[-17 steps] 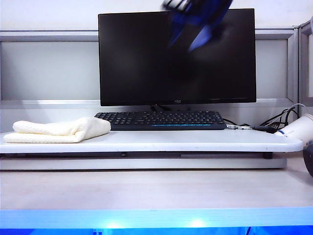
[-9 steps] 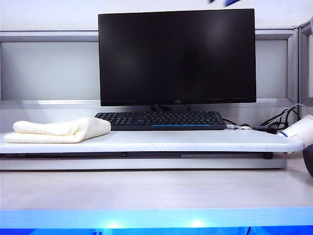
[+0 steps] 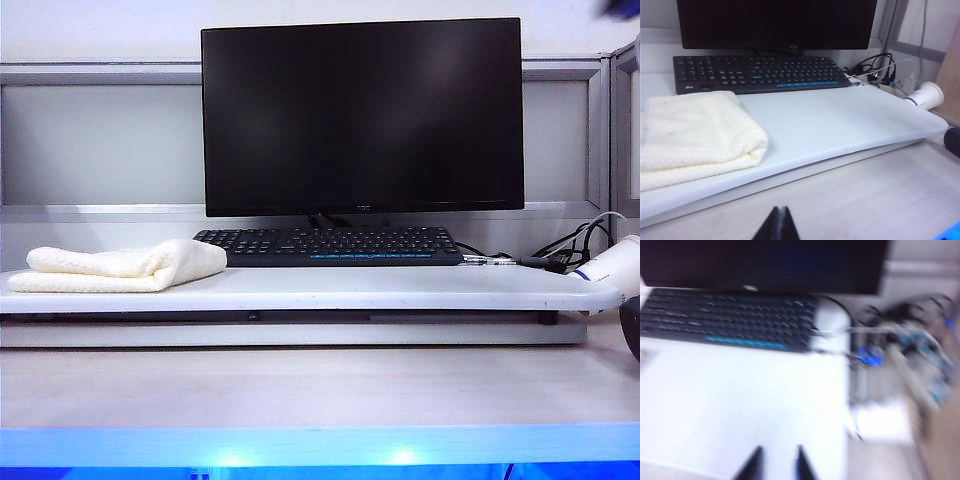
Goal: Wipe the tabletop with a clean cloth to remove dust and stains.
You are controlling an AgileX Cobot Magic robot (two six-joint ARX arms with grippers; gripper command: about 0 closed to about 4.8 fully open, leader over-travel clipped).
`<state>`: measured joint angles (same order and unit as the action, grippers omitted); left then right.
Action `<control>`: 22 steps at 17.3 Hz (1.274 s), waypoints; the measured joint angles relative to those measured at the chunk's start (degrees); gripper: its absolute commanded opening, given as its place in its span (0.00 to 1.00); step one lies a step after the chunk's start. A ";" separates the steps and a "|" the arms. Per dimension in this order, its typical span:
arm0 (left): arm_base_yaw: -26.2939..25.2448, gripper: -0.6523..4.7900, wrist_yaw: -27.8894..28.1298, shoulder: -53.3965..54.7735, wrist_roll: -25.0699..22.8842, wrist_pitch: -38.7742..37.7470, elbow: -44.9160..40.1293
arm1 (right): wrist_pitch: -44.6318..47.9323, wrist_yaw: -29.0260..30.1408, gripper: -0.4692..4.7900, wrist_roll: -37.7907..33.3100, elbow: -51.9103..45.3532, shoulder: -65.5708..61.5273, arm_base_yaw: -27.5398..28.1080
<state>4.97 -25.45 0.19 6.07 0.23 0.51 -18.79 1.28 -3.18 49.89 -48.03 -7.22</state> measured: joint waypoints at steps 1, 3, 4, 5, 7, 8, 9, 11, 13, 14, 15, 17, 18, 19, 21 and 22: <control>0.00 0.11 -0.02 0.00 0.00 0.00 0.00 | -0.02 0.02 0.07 -0.04 -3.26 4.24 2.29; 0.00 0.11 0.00 0.00 0.00 -0.02 0.00 | -0.15 0.26 0.07 -0.87 -10.73 13.66 6.21; 0.00 0.11 -0.02 0.00 0.00 0.00 0.00 | -0.37 1.42 0.07 -1.38 -13.60 17.86 7.45; 0.00 0.11 0.00 0.00 -0.02 -0.02 0.00 | -0.31 2.69 0.07 -2.27 -15.87 20.92 7.91; 0.00 0.11 0.90 0.00 -0.07 0.00 0.00 | -2.84 3.37 0.07 -4.52 -20.85 27.58 7.91; 0.00 0.11 2.71 0.00 -0.07 0.00 0.00 | -3.10 3.34 0.07 -5.88 -23.63 30.51 7.91; 0.00 0.11 5.49 0.00 -0.09 0.00 0.00 | -3.87 3.37 0.07 -7.45 -26.88 34.58 7.91; 0.00 0.11 9.29 0.00 -1.97 -0.02 0.00 | -3.82 3.30 0.07 -10.03 -31.30 40.17 7.89; 0.00 0.11 14.36 0.00 -4.79 -0.46 -0.02 | -4.76 3.30 0.07 -11.63 -35.50 45.46 7.89; 0.00 0.11 16.92 0.00 -5.44 -1.42 -0.02 | -5.31 3.28 0.07 -11.87 -37.20 47.56 7.89; 0.00 0.11 19.30 0.00 -6.21 -2.78 -0.02 | -5.38 2.78 0.07 -12.04 -38.64 47.76 7.87; 0.00 0.11 23.19 0.00 -7.96 -5.95 -0.02 | -5.57 2.54 0.07 -12.00 -40.94 47.74 7.87; 0.00 0.11 24.96 0.00 -9.25 -7.63 -0.02 | -5.60 2.51 0.07 -11.98 -42.38 47.74 7.87; -0.02 0.11 25.57 0.00 -9.62 -8.22 -0.02 | -5.55 2.49 0.07 -11.96 -43.15 47.74 7.87; -0.02 0.11 27.23 0.00 -10.29 -9.42 0.02 | -5.62 2.54 0.07 -11.93 -45.27 47.74 7.65; -0.02 0.11 27.45 0.00 -10.36 -9.46 0.02 | -5.25 2.86 0.07 -11.85 -45.57 47.74 7.65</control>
<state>4.95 2.00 0.19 -4.29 -9.23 0.54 -24.03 4.14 -15.03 4.32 -0.30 0.43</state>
